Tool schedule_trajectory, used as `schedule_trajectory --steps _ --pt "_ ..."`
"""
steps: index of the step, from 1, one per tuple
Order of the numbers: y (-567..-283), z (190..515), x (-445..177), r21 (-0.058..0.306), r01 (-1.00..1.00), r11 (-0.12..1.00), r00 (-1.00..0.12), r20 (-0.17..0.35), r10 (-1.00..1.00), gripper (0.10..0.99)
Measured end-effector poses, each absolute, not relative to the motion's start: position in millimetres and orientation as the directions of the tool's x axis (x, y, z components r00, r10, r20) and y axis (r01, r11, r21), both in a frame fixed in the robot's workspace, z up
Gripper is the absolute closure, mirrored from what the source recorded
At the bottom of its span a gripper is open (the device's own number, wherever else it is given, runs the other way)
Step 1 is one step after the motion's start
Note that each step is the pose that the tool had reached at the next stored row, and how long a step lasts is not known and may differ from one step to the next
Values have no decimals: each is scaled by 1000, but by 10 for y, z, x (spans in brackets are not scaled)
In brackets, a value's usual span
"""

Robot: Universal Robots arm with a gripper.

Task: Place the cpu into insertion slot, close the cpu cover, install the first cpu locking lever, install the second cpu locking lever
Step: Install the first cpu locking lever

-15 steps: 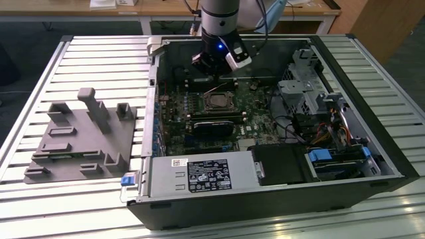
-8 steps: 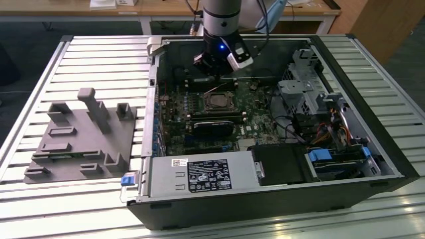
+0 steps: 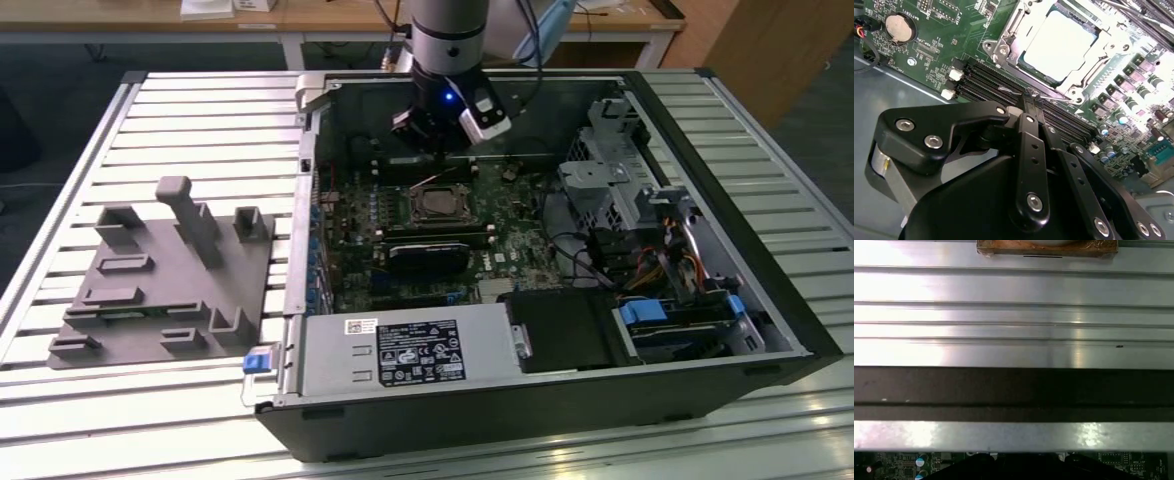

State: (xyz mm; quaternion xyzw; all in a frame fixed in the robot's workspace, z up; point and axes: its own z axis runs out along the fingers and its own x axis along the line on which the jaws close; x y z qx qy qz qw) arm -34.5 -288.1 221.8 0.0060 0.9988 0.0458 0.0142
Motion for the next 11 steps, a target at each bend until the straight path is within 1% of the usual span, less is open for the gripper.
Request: schedule_trajectory --steps 11 --pt "-2876 2155 -255 90 24 996 -999 -28 27 980"
